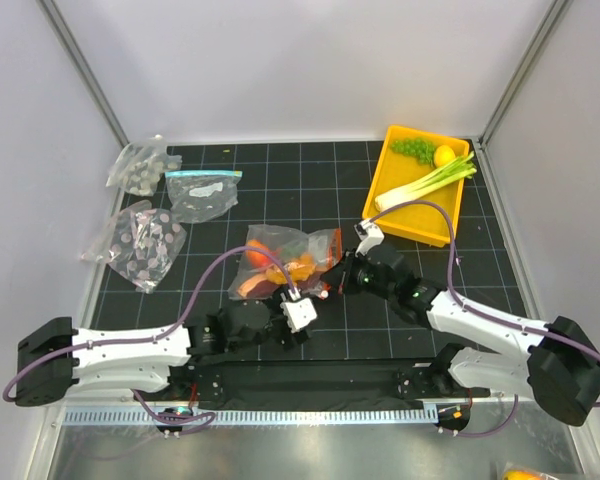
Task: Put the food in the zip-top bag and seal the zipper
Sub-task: Zip the zipper food storage bag at the center of the board.
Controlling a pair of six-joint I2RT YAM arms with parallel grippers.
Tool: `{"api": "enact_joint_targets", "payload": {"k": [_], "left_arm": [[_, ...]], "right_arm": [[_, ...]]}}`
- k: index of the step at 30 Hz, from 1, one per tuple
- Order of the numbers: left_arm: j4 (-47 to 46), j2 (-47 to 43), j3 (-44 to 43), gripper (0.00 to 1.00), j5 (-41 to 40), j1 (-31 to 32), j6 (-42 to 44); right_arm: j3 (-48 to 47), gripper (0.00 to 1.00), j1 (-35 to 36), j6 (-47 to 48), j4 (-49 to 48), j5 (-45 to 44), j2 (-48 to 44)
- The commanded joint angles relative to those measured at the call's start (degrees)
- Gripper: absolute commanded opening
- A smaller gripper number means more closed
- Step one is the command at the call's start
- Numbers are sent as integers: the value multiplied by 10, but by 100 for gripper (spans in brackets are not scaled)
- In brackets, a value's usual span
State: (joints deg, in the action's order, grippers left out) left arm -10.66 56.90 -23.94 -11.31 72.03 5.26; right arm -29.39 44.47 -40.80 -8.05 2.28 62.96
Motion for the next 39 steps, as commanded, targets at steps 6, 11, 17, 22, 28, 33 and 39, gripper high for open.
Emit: {"api": "enact_joint_targets", "payload": {"k": [6,11,17,22,28,33,39], "left_arm": [[-162,75,-1,68,-78,41,230],[-197,156,-19,58,-107,63,292],[-277,155,12,50,-149,70,331],[-364,132,54,50,-151,79,375],[-368,125,57,54,-151,80,385],[-383,124,65,55,-150,80,391],[-406,120,74,57,-174,80,398]], "right_arm": [[5,1,-10,-19,-19,75,-34],[9,1,-11,-28,-22,108,-56],[16,1,-11,-31,-23,115,-64],[15,1,-12,-34,-32,130,-50],[15,1,-12,-33,-32,131,-50],[15,1,-12,-33,-32,134,-52],[17,1,-16,-31,-23,131,-64]]}}
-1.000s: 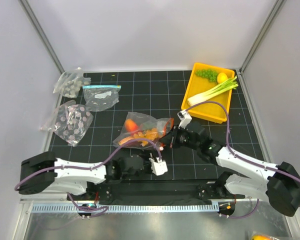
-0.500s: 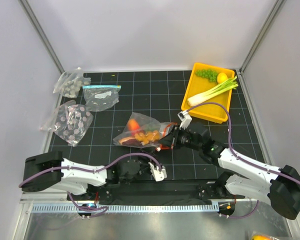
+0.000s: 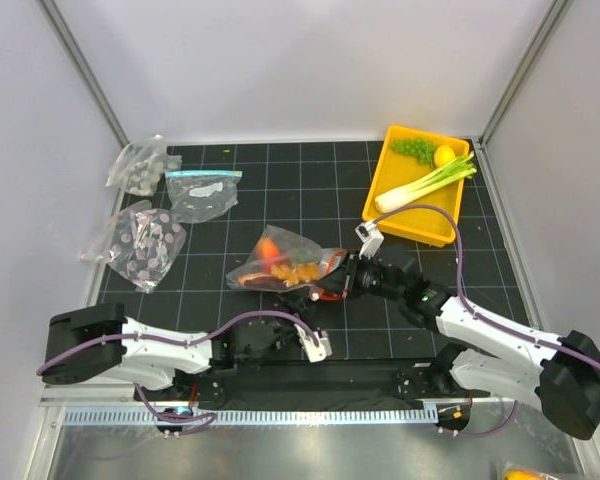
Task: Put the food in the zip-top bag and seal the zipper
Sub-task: Zip the zipper food storage bag at the center of the board.
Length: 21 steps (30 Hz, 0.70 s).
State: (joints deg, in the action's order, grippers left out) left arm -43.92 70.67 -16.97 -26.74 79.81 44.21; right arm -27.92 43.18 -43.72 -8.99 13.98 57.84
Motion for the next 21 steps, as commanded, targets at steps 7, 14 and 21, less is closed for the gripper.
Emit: {"api": "enact_joint_targets", "payload": {"k": [7,14,21], "left_arm": [[-75,-59,26,74,-12,2,-2],[-69,-7,2,71,-33,1,11],[-79,49,-27,33,-81,-15,17]], "right_arm": [[6,1,-8,-1,-10,9,-19],[9,1,-10,-5,-20,20,-12],[11,1,-12,-7,-30,31,-11]]}}
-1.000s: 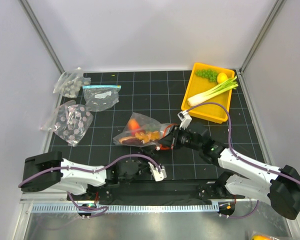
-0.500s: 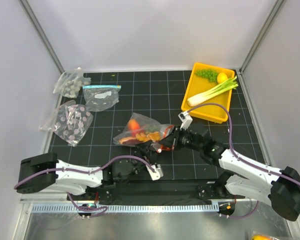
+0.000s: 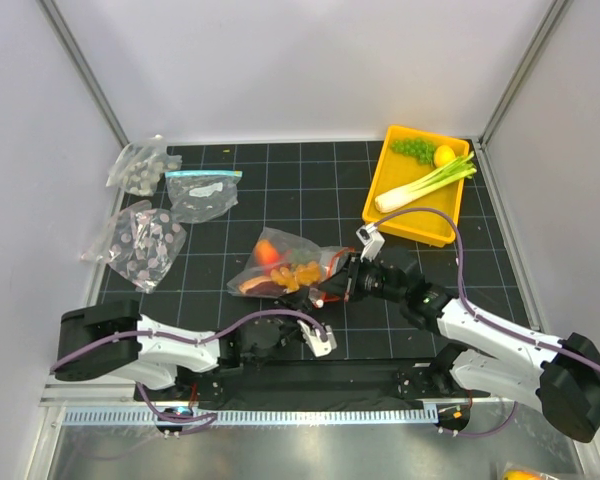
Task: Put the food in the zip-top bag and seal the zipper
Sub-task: Zip the zipper food storage bag at the center of the board.
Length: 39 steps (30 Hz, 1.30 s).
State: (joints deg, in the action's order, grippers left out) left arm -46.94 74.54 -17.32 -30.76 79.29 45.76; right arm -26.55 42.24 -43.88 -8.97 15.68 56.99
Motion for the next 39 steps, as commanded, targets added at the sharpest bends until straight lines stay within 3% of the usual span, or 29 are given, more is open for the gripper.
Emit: {"api": "enact_joint_targets", "payload": {"k": [1,4,7,11,14,17,21,28,31,33,35,39], "left_arm": [[-57,11,-22,31,-46,-15,-1],[-57,-5,-14,25,-18,-26,-15],[4,-24,-30,3,17,-32,-34],[62,-58,-46,0,48,-32,-64],[84,-119,-35,0,82,-32,-107],[153,-188,-41,0,108,-32,-160],[185,-238,-30,0,100,-32,-189],[184,-250,-19,0,62,-38,-204],[185,-251,-18,0,59,-52,-214],[188,-257,-18,0,62,-60,-221],[195,-270,-18,0,65,-71,-232],[205,-308,-9,0,82,-88,-249]], "right_arm": [[-1,1,-2,-7,-30,14,-5],[1,1,-3,-6,-31,14,-6],[0,1,-3,-2,-32,15,-6],[-2,1,-7,8,-18,3,-19],[-8,18,-7,28,8,-21,-32],[-6,42,-7,36,26,-54,-54],[-4,52,-7,51,46,-81,-83],[11,52,-6,94,27,-50,-159],[25,40,-1,109,-29,-8,-173],[50,39,4,121,-95,-4,-172],[69,40,14,139,-158,1,-174],[49,50,43,214,-152,-17,-174]]}}
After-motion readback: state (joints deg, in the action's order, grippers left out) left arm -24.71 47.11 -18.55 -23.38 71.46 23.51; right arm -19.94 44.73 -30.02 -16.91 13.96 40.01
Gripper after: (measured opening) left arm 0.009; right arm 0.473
